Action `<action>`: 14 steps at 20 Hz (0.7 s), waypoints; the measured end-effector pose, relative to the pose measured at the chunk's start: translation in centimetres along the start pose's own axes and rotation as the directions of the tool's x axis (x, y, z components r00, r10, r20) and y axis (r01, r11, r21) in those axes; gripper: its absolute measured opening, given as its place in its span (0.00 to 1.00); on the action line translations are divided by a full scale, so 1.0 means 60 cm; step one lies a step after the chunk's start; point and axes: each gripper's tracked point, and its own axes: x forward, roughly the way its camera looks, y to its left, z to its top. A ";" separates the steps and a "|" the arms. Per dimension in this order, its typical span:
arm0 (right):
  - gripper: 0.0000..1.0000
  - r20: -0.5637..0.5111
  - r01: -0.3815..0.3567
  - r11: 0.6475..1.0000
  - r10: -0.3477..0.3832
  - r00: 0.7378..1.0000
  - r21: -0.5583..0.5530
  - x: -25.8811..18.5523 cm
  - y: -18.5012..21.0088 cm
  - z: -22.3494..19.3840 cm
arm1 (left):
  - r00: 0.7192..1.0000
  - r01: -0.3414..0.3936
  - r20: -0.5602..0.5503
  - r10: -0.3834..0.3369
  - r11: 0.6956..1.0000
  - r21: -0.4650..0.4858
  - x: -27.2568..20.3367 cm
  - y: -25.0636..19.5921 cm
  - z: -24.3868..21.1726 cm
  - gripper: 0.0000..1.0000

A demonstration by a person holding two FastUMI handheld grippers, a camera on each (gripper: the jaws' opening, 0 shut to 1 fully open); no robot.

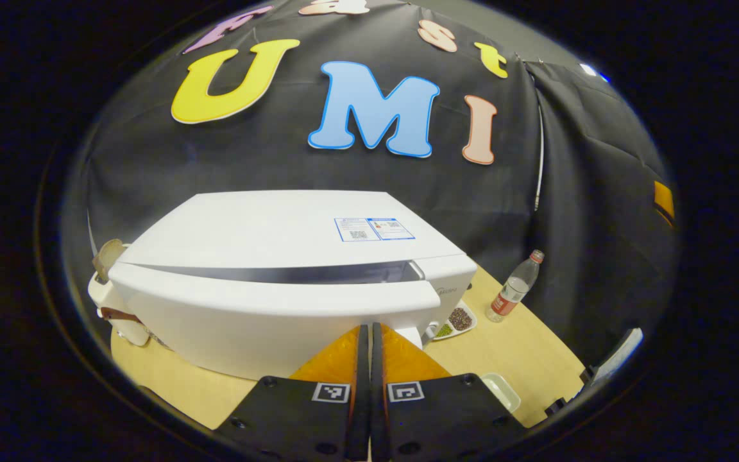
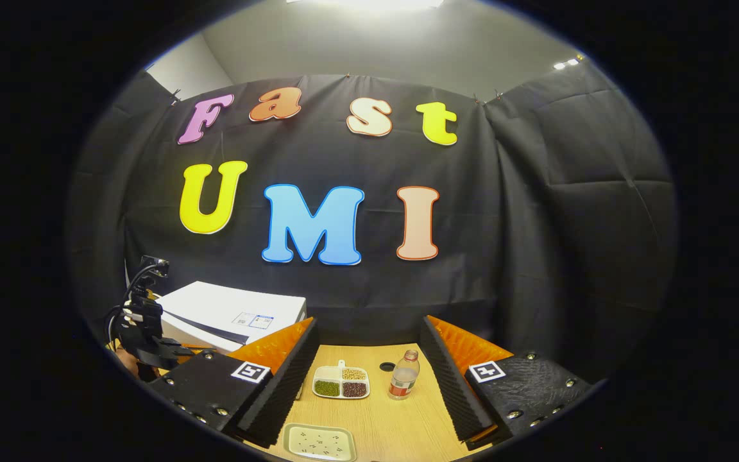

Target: Open the microwave oven with the left hand, put the food in, and close the microwave oven.

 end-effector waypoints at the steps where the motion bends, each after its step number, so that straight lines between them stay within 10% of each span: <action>1: 0.97 0.001 0.003 1.000 -0.003 1.000 0.000 0.000 -0.004 0.000 | 1.000 -0.003 -0.001 0.003 1.000 0.001 0.004 0.000 0.004 0.07; 14: 0.97 0.005 -0.014 1.000 0.014 1.000 0.014 0.009 -0.005 -0.006 | 0.999 -0.037 -0.013 0.036 0.999 -0.025 0.035 0.005 0.005 0.07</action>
